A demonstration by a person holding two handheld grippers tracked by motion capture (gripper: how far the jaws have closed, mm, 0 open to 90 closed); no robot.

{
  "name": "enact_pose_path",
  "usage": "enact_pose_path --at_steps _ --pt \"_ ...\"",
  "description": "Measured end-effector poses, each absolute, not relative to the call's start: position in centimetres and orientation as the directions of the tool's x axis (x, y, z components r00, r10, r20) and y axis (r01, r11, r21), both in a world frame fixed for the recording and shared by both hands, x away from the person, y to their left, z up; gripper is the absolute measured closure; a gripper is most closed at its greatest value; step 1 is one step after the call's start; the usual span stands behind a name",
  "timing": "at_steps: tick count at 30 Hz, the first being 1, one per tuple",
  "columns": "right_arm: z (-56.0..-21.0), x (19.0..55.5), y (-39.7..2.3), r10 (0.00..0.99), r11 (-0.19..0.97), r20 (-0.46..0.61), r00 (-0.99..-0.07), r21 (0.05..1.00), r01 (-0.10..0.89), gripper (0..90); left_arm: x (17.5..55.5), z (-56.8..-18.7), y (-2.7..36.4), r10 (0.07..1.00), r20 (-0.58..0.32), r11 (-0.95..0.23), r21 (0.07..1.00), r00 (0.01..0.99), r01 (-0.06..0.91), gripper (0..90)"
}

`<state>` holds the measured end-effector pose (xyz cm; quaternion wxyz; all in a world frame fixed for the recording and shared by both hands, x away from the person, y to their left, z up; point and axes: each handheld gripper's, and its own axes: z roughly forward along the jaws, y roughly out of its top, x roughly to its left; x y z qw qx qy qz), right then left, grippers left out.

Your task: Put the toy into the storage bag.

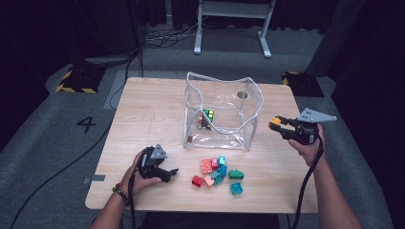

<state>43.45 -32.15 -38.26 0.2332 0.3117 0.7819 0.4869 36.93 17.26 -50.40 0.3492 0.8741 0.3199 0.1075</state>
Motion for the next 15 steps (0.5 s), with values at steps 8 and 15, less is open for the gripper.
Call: enact_pose_path --at_steps 8,15 --pt "-35.9 44.7 -32.5 0.733 0.328 -0.082 -0.675 0.912 0.245 59.0 36.9 -50.4 17.3 0.634 -0.036 -0.552 0.679 0.773 0.484 14.3" --pt "-33.5 45.9 -32.1 0.741 0.327 -0.106 -0.663 0.92 0.218 59.0 36.9 -50.4 17.3 0.634 -0.035 -0.552 0.68 0.773 0.483 14.3"
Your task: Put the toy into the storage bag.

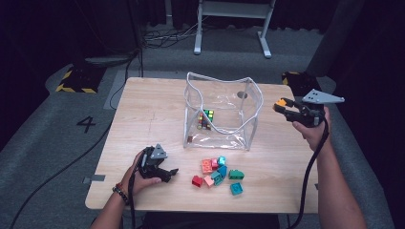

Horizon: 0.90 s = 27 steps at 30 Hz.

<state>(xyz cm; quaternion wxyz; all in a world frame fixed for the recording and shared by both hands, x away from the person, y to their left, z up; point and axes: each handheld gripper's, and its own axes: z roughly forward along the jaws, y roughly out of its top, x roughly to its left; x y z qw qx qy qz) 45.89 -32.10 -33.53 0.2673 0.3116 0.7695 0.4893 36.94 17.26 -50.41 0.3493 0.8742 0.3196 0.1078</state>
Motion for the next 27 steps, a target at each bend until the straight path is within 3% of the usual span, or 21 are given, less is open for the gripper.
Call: enact_pose_path --at_steps 27 --pt "-28.0 49.4 -29.4 0.708 0.335 -0.116 -0.696 0.924 0.186 58.9 37.0 -50.4 17.3 0.632 -0.026 -0.558 0.679 0.774 0.478 14.2"
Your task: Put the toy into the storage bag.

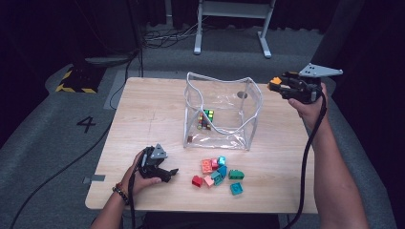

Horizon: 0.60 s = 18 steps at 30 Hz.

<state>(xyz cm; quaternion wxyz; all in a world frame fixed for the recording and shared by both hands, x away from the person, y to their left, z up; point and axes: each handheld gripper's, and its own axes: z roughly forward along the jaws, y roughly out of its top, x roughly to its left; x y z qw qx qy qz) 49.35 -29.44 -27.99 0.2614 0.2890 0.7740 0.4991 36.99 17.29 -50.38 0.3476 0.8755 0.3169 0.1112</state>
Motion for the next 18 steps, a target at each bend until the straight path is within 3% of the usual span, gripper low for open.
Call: enact_pose_path --at_steps 18 --pt "-28.2 51.7 -25.1 0.654 0.398 -0.122 -0.747 0.895 0.202 58.9 37.0 -50.4 17.3 0.633 -0.031 -0.555 0.679 0.774 0.481 14.2"
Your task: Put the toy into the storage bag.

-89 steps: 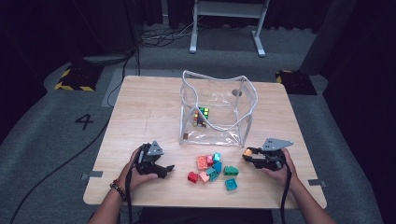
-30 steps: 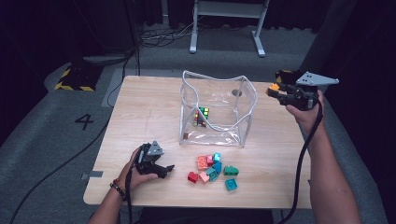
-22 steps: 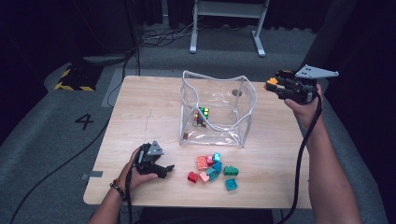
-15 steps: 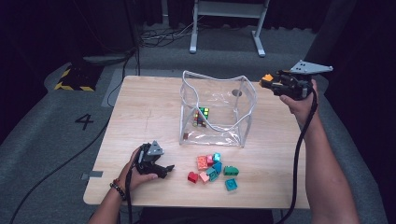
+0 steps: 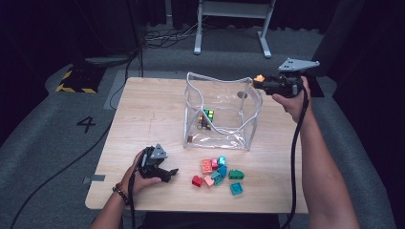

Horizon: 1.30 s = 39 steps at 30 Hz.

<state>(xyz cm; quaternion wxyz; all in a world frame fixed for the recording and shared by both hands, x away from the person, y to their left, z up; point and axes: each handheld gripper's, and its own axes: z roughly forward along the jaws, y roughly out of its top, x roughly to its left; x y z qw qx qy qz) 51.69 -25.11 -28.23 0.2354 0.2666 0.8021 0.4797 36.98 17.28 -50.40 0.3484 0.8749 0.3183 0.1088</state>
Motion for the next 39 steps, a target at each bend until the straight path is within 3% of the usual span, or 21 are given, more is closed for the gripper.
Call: enact_pose_path --at_steps 27,39 --pt "-30.8 54.9 -18.4 0.488 0.632 -0.138 -0.862 0.737 0.24 58.9 37.0 -50.4 17.3 0.631 -0.033 -0.555 0.679 0.775 0.48 14.1" --pt "-31.3 55.2 -16.2 0.427 0.774 -0.197 -0.882 0.583 0.245 58.8 37.0 -50.4 17.3 0.631 -0.034 -0.555 0.679 0.775 0.481 14.1"
